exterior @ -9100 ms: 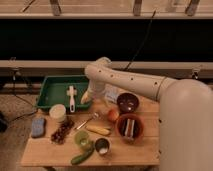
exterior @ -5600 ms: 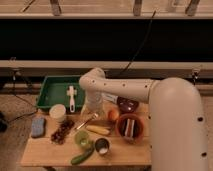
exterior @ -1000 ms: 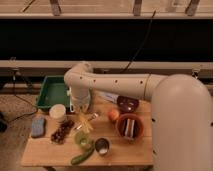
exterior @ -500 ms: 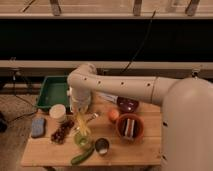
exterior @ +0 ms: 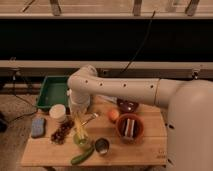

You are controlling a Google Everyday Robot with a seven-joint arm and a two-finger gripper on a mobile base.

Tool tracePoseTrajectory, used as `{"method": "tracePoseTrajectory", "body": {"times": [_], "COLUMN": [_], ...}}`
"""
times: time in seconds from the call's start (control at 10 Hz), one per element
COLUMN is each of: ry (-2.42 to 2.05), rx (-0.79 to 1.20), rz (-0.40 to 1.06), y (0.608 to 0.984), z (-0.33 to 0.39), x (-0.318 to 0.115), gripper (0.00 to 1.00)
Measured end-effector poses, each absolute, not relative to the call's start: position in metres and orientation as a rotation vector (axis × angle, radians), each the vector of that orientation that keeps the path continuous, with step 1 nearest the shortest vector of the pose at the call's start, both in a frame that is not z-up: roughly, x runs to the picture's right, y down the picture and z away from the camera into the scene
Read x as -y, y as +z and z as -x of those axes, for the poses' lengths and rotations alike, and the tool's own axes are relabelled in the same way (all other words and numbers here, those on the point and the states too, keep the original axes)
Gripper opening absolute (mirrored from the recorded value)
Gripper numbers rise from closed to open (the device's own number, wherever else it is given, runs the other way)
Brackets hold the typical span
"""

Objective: Place banana in plastic cup

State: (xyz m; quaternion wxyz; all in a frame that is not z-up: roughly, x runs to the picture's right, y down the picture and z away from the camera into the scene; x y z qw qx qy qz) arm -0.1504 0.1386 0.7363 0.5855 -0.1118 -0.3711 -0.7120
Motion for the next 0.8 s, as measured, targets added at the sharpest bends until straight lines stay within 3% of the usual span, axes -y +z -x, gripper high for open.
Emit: {"method": "tracePoseTrajectory", "body": {"times": [0.8], "ry": [-1.640], "rx": [0.773], "rz": [0.175], "y": [0.717], "z": [0.131], "x": [-0.098], "gripper": [0.00]}}
